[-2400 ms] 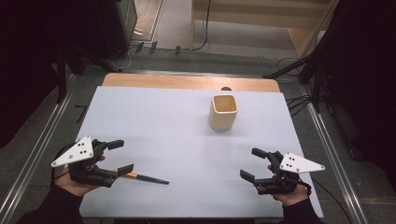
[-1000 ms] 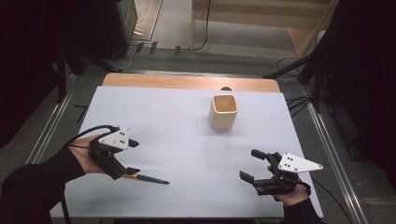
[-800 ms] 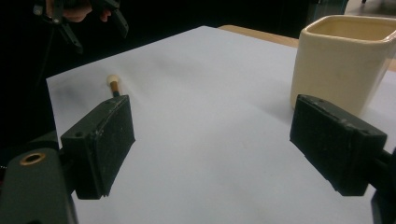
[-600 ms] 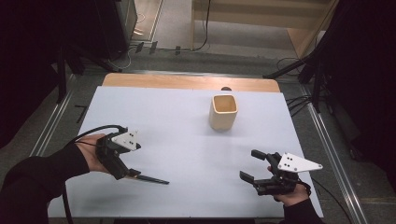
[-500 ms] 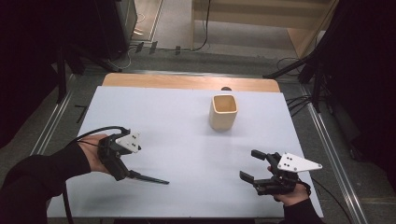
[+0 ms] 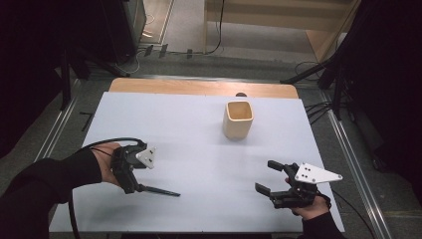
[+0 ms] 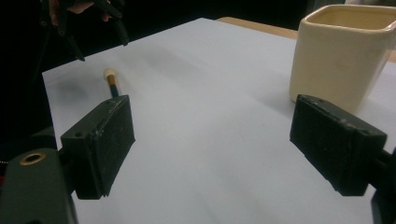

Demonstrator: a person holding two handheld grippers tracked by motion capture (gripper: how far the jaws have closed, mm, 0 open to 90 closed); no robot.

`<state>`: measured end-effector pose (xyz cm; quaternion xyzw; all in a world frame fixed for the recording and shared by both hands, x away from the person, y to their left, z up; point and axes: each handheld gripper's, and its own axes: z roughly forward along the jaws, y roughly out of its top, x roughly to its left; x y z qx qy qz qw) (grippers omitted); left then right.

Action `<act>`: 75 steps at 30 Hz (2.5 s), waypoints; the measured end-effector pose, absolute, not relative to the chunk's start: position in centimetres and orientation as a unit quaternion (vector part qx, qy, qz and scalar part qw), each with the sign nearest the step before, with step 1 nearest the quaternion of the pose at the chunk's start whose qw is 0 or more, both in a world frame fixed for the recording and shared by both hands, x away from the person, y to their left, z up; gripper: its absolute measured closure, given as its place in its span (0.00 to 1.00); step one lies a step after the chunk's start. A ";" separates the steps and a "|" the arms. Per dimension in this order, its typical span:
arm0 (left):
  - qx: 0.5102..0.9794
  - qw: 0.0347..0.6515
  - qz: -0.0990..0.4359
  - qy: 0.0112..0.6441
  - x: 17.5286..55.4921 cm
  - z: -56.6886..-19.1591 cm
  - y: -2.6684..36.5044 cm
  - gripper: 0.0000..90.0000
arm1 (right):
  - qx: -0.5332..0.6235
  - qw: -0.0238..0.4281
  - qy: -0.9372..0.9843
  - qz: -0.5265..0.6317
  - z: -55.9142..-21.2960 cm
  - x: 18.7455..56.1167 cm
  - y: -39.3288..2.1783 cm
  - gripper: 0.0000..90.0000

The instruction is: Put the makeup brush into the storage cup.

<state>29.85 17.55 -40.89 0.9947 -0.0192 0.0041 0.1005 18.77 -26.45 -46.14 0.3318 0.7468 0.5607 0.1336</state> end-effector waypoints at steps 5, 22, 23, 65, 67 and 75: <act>0.997 0.076 0.003 -0.027 29.8 -41.4 17.3 0.24 | 0.334 0.133 0.746 0.561 -46.2 18.8 -26.5 0.16; 0.998 0.036 -0.004 -0.046 29.8 -44.0 18.0 0.26 | 0.336 0.133 0.746 0.560 -46.2 18.8 -26.5 0.16; 0.998 0.036 -0.004 -0.046 29.8 -44.0 18.0 0.26 | 0.336 0.133 0.746 0.560 -46.2 18.8 -26.5 0.16; 0.999 0.002 0.007 -0.047 29.5 -46.5 18.5 0.79 | 0.335 0.135 0.748 0.557 -46.2 18.7 -26.5 0.16; 0.999 0.004 0.005 -0.049 29.5 -46.5 18.5 0.83 | 0.335 0.135 0.748 0.557 -46.2 18.7 -26.5 0.16; 0.999 0.002 -0.002 -0.051 29.7 -46.5 18.4 0.86 | 0.335 0.134 0.748 0.556 -46.2 18.8 -26.5 0.16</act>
